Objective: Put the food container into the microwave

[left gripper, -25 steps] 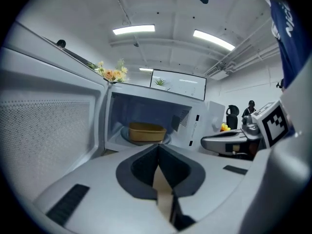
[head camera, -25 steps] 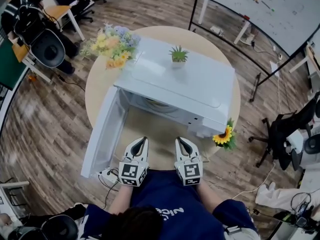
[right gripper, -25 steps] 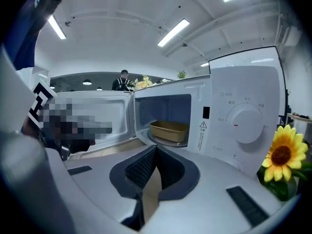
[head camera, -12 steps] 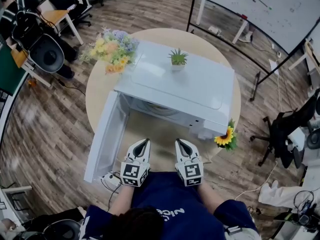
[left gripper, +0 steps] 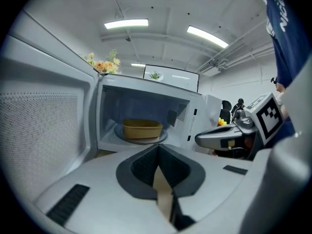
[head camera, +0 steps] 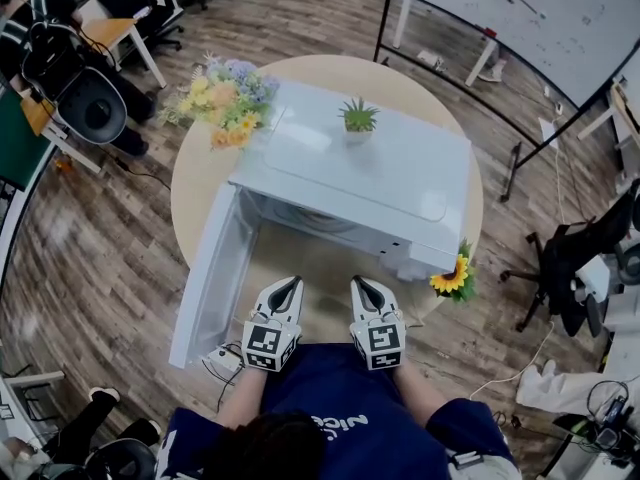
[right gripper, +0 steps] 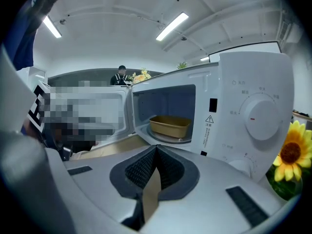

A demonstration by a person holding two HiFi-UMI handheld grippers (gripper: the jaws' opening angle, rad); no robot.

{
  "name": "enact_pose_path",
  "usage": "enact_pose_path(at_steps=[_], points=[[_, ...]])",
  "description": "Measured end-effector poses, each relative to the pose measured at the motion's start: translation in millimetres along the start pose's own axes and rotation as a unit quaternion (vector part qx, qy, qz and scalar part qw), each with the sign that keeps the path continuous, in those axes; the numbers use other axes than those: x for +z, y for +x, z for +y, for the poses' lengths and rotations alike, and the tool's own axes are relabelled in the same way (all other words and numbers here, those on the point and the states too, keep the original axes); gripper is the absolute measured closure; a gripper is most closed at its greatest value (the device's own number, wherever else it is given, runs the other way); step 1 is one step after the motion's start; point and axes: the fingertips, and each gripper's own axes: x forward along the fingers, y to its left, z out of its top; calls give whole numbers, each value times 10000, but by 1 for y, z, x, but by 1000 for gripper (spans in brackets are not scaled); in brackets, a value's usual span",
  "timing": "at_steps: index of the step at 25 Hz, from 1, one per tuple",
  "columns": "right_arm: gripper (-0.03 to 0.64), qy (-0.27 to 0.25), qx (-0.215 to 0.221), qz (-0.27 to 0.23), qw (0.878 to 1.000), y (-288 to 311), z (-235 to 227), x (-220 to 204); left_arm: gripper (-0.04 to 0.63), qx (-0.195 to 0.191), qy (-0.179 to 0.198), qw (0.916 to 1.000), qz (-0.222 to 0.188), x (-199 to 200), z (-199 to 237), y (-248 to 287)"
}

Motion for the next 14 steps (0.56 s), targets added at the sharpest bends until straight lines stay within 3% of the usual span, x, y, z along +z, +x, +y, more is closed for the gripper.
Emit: enact_pose_path(at_steps=[14], points=[[609, -22, -56, 50, 10000, -3, -5, -1, 594, -58, -57, 10000, 39, -2, -4, 1]])
